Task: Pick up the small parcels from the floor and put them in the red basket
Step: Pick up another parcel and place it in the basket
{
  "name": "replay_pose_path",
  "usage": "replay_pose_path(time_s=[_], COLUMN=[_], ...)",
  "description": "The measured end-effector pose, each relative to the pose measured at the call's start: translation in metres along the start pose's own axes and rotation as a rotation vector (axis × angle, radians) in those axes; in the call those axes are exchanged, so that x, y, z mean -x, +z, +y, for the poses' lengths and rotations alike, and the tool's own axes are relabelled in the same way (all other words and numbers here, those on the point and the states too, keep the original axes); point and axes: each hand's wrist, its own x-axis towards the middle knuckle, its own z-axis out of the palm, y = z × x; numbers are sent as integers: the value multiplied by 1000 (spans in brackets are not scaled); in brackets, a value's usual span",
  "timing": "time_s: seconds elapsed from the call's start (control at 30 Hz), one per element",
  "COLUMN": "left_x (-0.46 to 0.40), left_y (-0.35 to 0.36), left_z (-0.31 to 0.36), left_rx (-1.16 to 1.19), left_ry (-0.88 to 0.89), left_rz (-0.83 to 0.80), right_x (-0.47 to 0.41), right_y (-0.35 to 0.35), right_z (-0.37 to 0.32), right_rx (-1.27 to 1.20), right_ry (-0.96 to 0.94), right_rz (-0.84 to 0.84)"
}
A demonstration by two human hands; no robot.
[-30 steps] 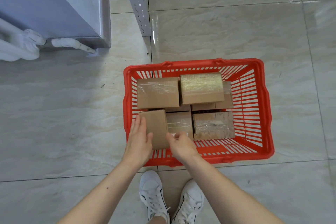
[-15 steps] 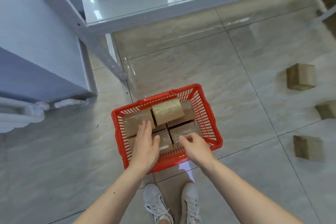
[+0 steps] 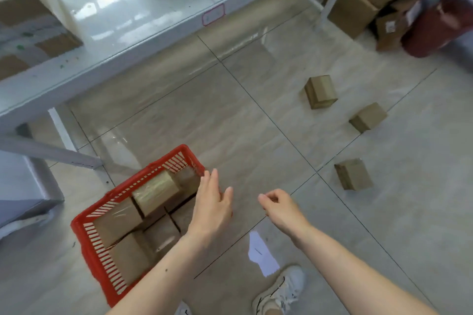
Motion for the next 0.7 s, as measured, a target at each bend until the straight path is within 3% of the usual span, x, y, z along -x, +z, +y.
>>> replay_pose_path(time_s=[0.33,0.7], left_x=[-18,-76], left_y=[148,248], left_z=[141,237], left_rx=[-4,-111], left_ry=[-4,37], left_rz=[-133,-231], right_x=[-42,-108], right_y=[-193,-319], right_z=[77,115], right_rx=[-58,-133], right_ry=[75,139], right_rz=[104,213])
